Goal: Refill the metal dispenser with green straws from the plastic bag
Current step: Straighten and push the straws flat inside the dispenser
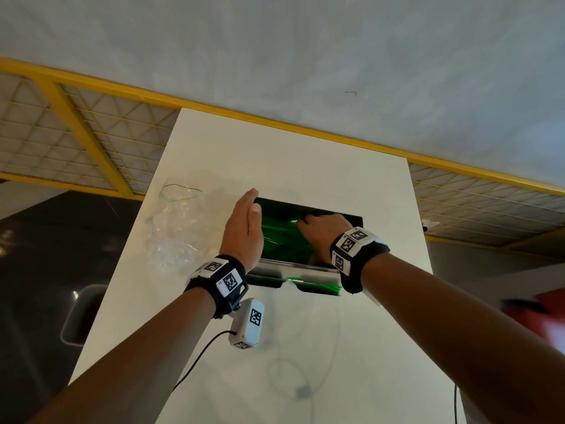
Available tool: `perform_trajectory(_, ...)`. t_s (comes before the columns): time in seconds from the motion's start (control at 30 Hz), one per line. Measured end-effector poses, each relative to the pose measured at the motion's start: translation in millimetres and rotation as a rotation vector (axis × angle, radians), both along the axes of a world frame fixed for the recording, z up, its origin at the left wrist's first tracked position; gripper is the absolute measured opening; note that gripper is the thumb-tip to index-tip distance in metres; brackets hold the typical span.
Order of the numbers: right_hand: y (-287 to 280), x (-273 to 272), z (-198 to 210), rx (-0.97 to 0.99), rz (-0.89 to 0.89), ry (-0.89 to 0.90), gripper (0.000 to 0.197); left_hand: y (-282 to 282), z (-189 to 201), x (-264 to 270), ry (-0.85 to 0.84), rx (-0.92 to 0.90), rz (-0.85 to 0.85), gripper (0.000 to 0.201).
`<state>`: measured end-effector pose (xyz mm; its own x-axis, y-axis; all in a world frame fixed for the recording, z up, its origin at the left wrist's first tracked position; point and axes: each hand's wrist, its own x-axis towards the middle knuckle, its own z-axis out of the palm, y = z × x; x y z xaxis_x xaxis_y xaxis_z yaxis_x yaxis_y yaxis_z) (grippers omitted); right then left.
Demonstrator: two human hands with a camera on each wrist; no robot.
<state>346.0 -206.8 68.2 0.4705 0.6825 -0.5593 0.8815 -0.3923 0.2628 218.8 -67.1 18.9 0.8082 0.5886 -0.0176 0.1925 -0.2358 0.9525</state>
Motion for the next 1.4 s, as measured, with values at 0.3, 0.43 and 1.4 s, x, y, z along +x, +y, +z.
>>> perform_trajectory(0.3, -2, 7, 19, 0.037, -0.05, 0.084, 0.057, 1, -2, -1, 0.007, 0.029, -0.021, 0.051)
perform_trajectory(0.43, -13, 15, 27, 0.033, -0.175, 0.191, 0.066, 1, -3, 1, 0.073, 0.079, -0.089, 0.052)
perform_trajectory(1.4, -26, 25, 18, 0.063, -0.144, 0.304, 0.063, 4, -8, 2, 0.036, 0.055, -0.055, 0.052)
